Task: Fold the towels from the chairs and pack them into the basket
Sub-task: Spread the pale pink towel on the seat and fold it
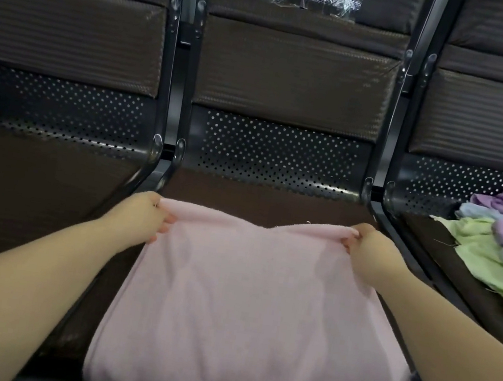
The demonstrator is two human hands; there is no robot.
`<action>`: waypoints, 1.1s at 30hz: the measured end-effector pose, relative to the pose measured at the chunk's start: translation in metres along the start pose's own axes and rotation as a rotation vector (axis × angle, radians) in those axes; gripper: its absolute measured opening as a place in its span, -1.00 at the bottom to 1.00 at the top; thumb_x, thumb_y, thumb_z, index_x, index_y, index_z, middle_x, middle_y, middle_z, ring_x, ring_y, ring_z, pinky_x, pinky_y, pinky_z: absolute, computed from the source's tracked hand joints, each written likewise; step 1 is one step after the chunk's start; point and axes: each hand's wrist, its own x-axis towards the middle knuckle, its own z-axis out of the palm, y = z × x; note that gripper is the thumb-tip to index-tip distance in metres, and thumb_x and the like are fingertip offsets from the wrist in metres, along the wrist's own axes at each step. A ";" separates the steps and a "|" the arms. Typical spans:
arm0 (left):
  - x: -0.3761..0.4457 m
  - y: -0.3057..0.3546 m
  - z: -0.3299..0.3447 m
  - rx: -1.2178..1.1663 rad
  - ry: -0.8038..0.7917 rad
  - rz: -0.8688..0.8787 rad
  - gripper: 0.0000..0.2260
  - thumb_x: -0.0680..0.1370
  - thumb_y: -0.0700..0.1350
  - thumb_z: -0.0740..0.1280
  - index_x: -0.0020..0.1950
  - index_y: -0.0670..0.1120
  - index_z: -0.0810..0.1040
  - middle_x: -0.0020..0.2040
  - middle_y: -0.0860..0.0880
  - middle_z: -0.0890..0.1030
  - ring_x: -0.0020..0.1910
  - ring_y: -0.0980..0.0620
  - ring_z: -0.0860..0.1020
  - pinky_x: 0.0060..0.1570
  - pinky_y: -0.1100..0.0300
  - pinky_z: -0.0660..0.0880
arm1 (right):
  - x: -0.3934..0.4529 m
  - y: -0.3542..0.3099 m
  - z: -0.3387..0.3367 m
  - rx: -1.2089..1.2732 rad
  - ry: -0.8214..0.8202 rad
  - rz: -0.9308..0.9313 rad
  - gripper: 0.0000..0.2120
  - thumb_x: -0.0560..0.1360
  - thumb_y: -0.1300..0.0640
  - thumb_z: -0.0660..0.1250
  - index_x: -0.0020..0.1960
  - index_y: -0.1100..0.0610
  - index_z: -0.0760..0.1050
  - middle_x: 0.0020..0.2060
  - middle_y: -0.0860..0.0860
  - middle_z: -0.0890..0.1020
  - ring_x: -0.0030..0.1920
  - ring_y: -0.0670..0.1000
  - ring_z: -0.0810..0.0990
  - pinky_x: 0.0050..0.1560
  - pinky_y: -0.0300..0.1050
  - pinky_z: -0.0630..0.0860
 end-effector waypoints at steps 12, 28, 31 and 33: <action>0.035 0.011 0.027 0.120 0.109 0.249 -0.25 0.52 -0.04 0.33 0.53 0.19 -0.10 0.48 0.01 0.27 0.31 -0.13 0.41 0.13 0.06 0.40 | 0.043 -0.025 0.024 0.084 0.029 -0.238 -0.45 0.58 0.17 0.21 0.47 -0.03 0.05 0.28 0.12 0.44 -0.13 0.04 0.43 -0.21 -0.09 0.35; -0.059 -0.012 0.036 0.979 -0.440 0.304 -0.30 0.56 0.35 -0.06 0.55 0.06 -0.28 0.54 -0.08 -0.34 0.53 -0.08 -0.26 0.49 -0.01 -0.21 | -0.057 -0.045 0.047 -0.470 -0.567 -0.284 -0.22 0.53 -0.33 0.06 0.56 -0.01 -0.20 0.55 0.08 -0.18 0.54 0.16 -0.14 0.50 0.18 -0.05; -0.078 -0.026 0.015 0.986 -0.437 0.266 -0.29 0.57 0.34 -0.07 0.55 0.03 -0.28 0.54 -0.07 -0.34 0.53 -0.06 -0.27 0.50 -0.01 -0.19 | -0.077 -0.038 0.028 -0.488 -0.613 -0.202 -0.24 0.56 -0.30 0.05 0.56 0.01 -0.22 0.54 0.09 -0.21 0.54 0.17 -0.16 0.51 0.13 -0.06; -0.088 -0.035 -0.001 0.965 -0.416 0.209 -0.29 0.57 0.33 -0.05 0.56 0.00 -0.27 0.55 -0.07 -0.31 0.54 -0.06 -0.24 0.51 0.01 -0.16 | -0.085 -0.028 0.012 -0.512 -0.632 -0.133 -0.24 0.57 -0.29 0.05 0.56 0.04 -0.23 0.54 0.11 -0.19 0.54 0.18 -0.11 0.50 0.11 -0.03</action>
